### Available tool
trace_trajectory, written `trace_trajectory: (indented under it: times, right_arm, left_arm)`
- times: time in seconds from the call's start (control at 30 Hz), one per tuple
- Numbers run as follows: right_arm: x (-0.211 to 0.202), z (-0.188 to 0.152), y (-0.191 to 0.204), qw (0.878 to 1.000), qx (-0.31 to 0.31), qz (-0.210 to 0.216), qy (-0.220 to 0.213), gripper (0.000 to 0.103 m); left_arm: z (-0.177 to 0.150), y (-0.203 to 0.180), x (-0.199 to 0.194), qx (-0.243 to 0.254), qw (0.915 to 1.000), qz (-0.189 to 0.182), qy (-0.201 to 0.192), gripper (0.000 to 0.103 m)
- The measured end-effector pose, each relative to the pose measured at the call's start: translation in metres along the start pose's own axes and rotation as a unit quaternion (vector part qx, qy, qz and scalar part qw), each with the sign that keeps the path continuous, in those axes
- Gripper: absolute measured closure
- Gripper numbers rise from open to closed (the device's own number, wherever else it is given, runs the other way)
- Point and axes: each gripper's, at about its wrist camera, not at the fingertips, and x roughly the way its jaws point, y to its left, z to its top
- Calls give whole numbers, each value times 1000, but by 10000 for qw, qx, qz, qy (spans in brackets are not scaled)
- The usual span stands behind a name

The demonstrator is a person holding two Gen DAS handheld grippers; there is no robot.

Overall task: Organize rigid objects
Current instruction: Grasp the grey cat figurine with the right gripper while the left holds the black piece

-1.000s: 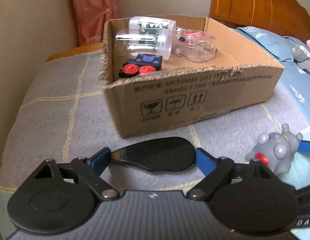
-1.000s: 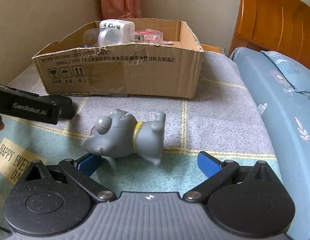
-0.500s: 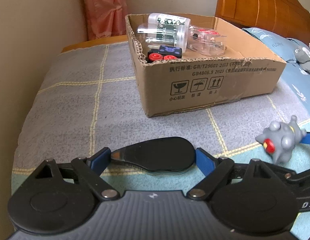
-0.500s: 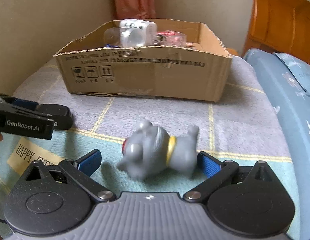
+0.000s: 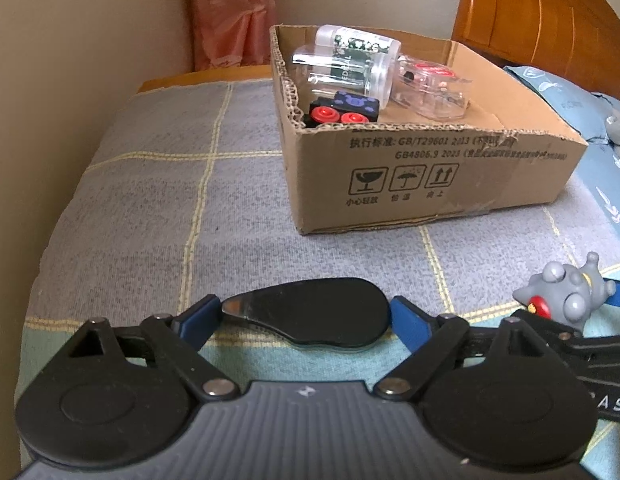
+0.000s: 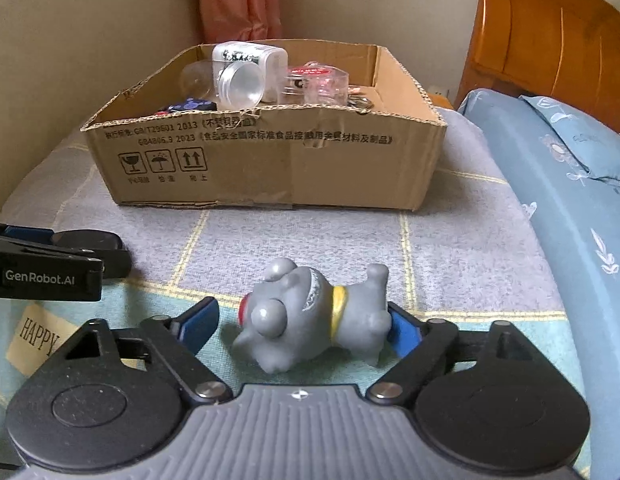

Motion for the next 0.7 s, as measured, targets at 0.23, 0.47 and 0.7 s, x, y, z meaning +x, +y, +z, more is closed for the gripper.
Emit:
trace_trajectory:
  times: [0.23, 0.47, 0.7]
  right_arm:
    - [-2, -1, -3, 9995, -300, 54, -25, 26]
    - [-15, 2, -12, 9980, -442, 461, 0, 27]
    - [-40, 11, -26, 9949, -618, 784, -113, 27]
  left_arm:
    - [1, 0, -4, 99, 9998, -154, 58, 14]
    - [2, -4, -24, 623, 9975, -338, -40, 14]
    - [10, -11, -50, 1106, 9922, -583, -31, 14]
